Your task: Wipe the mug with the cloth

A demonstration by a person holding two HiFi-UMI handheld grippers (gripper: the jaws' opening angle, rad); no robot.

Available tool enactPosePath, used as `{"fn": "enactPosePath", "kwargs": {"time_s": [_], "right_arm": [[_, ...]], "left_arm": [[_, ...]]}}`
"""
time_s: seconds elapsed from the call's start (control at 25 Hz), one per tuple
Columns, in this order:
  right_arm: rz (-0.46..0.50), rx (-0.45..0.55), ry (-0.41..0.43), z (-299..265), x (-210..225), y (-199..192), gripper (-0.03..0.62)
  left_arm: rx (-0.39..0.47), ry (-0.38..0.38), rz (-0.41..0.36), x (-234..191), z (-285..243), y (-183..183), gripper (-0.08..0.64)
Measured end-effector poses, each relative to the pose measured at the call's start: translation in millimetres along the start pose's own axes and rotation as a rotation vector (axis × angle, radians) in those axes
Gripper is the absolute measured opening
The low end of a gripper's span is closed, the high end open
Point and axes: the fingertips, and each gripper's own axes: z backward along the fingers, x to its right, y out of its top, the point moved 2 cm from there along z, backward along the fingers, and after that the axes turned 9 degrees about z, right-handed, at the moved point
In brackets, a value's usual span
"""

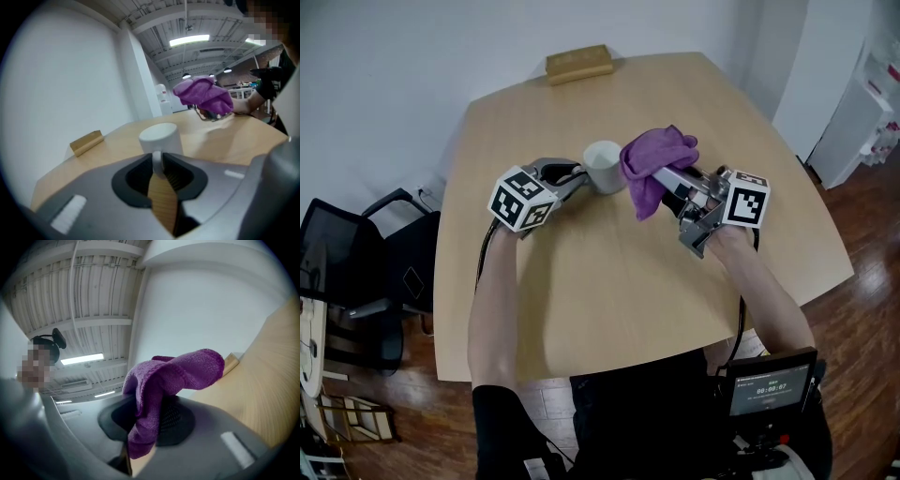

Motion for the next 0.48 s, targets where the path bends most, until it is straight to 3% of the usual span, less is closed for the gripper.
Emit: {"fn": "enactPosePath", "kwargs": {"time_s": [0.16,0.36,0.48], "right_arm": [[-0.014,0.015,0.012,1,-1,-1,0.078],[0.018,0.006,-0.008,-1,1,1,0.078],[0.033,-0.011,-0.001,-3,-3,1,0.078]], "left_arm": [[0.000,-0.012,0.079,3,5,0,0.081],[0.091,-0.060,0.292,14,13,1,0.077],[0.191,-0.094,0.437,22,17,9,0.075]]}}
